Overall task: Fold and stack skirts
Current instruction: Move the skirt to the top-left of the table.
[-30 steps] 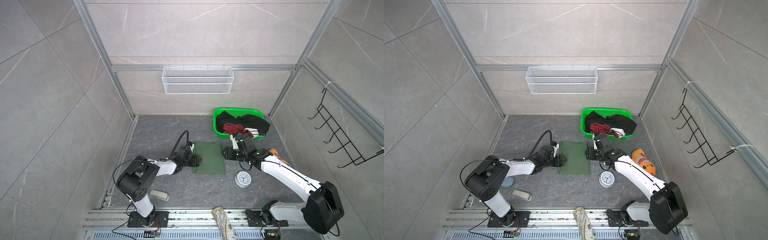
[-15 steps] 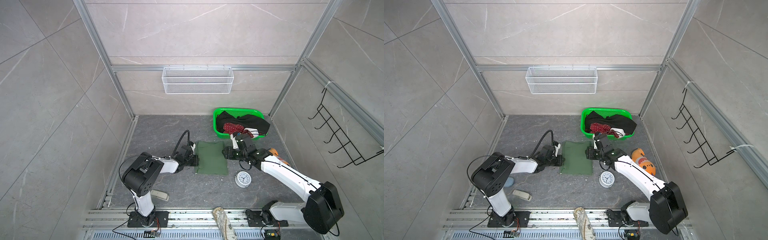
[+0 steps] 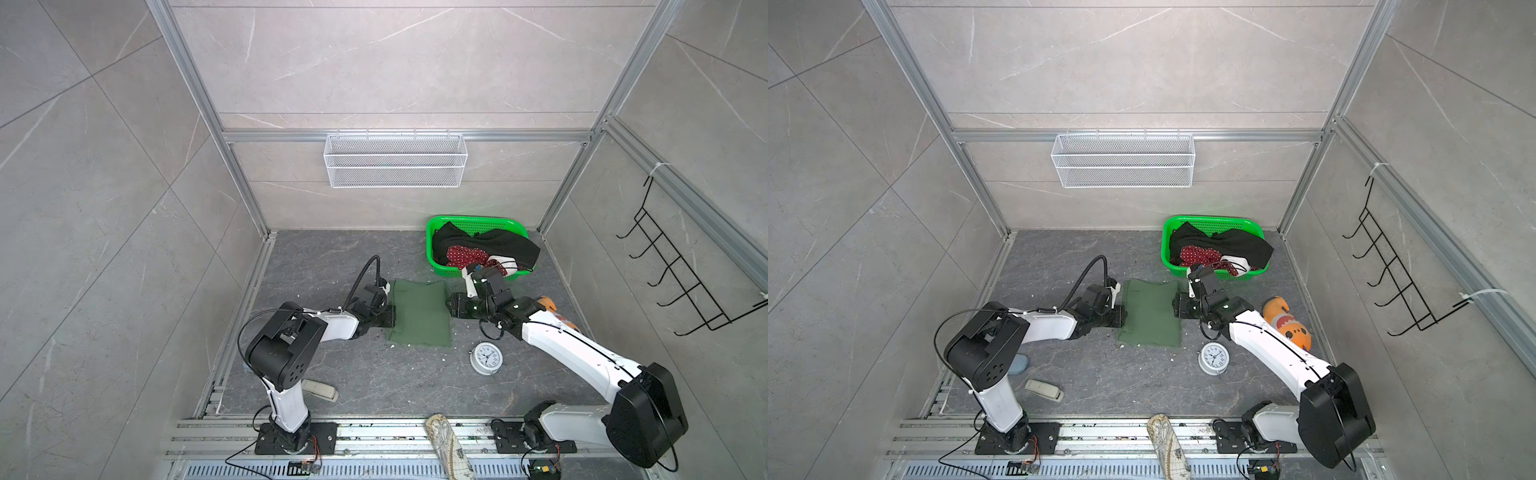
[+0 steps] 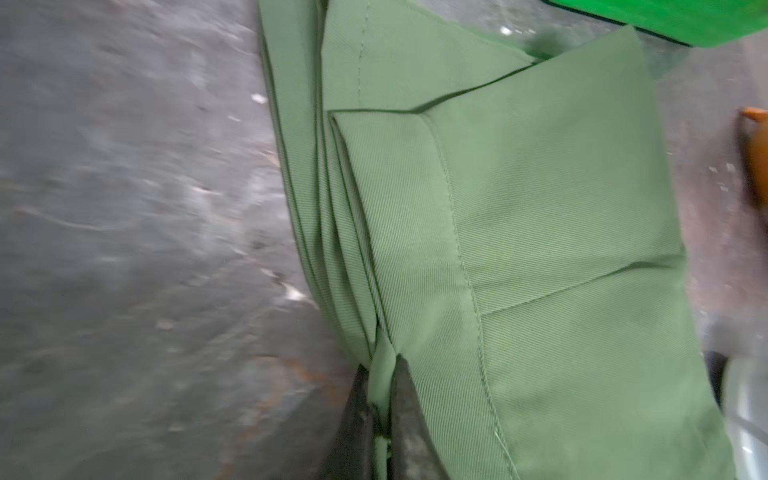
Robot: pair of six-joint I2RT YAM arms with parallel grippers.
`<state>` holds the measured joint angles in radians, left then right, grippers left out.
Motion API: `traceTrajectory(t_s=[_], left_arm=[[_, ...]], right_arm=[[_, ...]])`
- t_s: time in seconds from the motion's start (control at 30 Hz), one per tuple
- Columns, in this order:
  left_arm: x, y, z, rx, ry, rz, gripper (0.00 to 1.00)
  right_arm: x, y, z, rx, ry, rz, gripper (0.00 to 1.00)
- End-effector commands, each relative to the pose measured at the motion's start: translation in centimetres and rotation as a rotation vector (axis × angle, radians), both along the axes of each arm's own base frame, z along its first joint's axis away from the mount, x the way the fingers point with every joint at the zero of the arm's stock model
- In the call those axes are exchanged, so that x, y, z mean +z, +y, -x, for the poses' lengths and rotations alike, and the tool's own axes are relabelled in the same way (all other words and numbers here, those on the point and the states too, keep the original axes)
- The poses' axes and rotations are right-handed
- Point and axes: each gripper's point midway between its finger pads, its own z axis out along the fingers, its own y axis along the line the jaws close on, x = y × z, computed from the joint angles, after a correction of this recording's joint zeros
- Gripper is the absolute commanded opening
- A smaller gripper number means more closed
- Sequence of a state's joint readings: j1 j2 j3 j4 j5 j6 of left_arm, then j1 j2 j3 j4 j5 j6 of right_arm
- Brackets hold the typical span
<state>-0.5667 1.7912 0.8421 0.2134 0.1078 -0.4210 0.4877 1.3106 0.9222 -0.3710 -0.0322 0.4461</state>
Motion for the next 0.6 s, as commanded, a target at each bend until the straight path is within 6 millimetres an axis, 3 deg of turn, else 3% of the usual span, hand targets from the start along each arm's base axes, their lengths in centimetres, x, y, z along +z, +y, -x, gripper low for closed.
traceTrajectory(t_s=[0.0,0.3,0.57], left_arm=[[0.8,4.4,-1.6,0.053,-0.008,-0.133,0.0],[4.1,11.7,-6.2,0.093,0.001,-0.349,0.0],[5.3,16.6,-10.7,0.131,0.035,-0.486,0.0]], right_arm=[[0.1,-0.4,-0.4,0.002,0.0,0.034,0.59],[0.4,0.1,-0.9,0.013,-0.001,0.032,0.59],[0.3,0.0,-0.9,0.01,0.004,0.037,0.59]])
